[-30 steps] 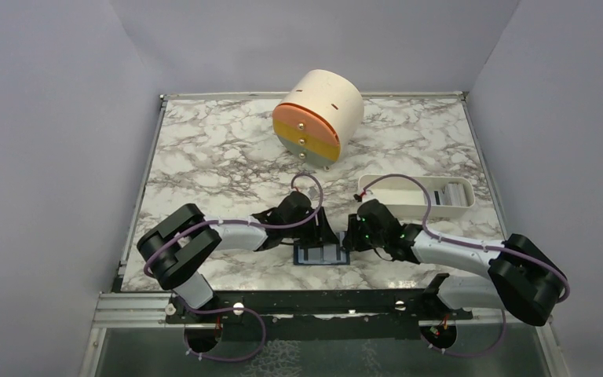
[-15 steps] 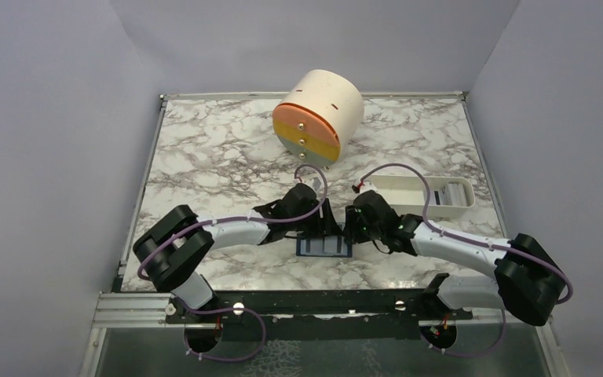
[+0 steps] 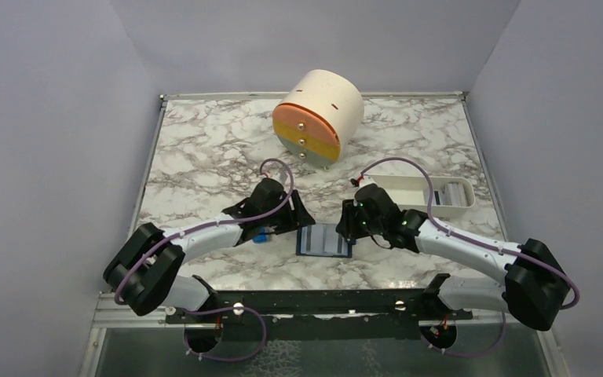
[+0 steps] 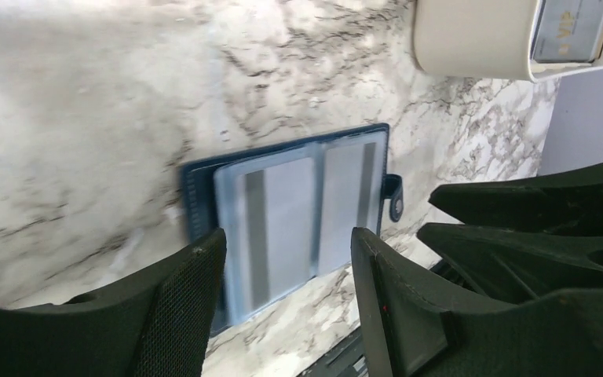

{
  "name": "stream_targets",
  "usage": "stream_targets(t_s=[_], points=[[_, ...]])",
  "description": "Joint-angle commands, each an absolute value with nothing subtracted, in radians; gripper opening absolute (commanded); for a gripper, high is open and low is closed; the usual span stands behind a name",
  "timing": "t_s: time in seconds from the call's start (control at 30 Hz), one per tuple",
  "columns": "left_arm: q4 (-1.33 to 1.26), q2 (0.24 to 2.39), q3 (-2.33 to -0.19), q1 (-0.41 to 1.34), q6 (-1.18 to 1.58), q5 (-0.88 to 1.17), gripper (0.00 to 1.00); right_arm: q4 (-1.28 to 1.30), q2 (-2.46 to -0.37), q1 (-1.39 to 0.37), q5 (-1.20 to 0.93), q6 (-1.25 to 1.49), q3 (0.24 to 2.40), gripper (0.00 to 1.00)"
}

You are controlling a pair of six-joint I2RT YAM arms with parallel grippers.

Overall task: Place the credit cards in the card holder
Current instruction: Insert the credit card into the card holder, then turn over the card slot in the card holder.

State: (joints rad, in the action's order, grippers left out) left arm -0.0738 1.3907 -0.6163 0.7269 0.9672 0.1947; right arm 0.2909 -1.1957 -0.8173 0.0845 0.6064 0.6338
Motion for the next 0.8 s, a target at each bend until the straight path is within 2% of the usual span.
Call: stream_targets(t_s=[0.0, 0.27, 0.77], points=[[-0.09, 1.299, -0.537, 0.638, 0.955, 0.281, 0.62, 0.226, -1.192, -0.824, -0.014, 0.658, 0.655, 0.36], [-0.12, 1.205, -0.459, 0.577, 0.981, 0.328, 0.62, 0.106, -1.305, -0.858, -0.108, 0.722, 0.668, 0.35], [-0.211, 1.211, -0.393, 0.565, 1.034, 0.383, 0.59, 0.061, -1.487, -0.896, -0.069, 0.744, 0.684, 0.36]])
